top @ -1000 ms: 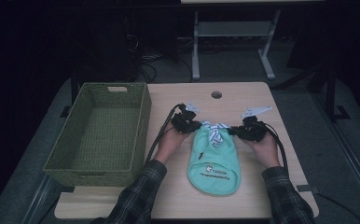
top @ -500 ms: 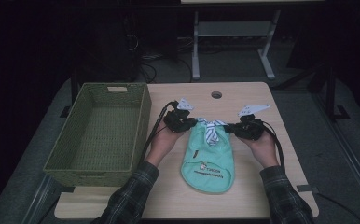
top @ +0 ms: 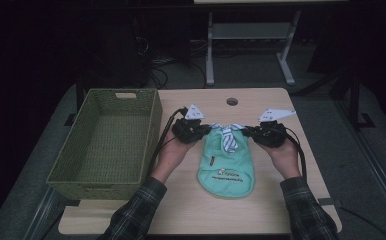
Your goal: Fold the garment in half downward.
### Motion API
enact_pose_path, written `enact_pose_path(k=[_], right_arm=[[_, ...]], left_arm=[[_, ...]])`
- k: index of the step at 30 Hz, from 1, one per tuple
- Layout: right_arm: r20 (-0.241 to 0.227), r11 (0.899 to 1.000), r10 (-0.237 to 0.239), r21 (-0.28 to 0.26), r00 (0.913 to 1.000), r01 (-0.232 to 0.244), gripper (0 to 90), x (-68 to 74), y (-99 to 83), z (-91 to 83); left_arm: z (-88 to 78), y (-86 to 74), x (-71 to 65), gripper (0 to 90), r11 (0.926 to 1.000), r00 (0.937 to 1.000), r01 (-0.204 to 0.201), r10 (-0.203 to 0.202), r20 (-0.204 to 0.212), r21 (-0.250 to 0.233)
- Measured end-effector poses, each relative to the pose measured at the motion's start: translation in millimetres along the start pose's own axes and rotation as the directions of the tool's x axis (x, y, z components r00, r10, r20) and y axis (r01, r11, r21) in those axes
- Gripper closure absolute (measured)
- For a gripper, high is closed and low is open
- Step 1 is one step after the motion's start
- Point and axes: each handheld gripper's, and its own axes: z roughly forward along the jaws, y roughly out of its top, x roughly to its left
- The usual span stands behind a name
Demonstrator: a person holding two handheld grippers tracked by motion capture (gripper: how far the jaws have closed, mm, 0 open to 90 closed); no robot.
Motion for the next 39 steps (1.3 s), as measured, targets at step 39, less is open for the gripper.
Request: enact_pose_path(k=[39], right_arm=[[0.017, 0.999, -0.036, -0.018, 0.9992, 0.036, 80.6, 30.7, -26.5, -12.8]], left_arm=[[-16.8, -20.7, -33.9, 84.8, 0.9907, 0.9912, -0.132, 0.133, 0.003, -0.032]])
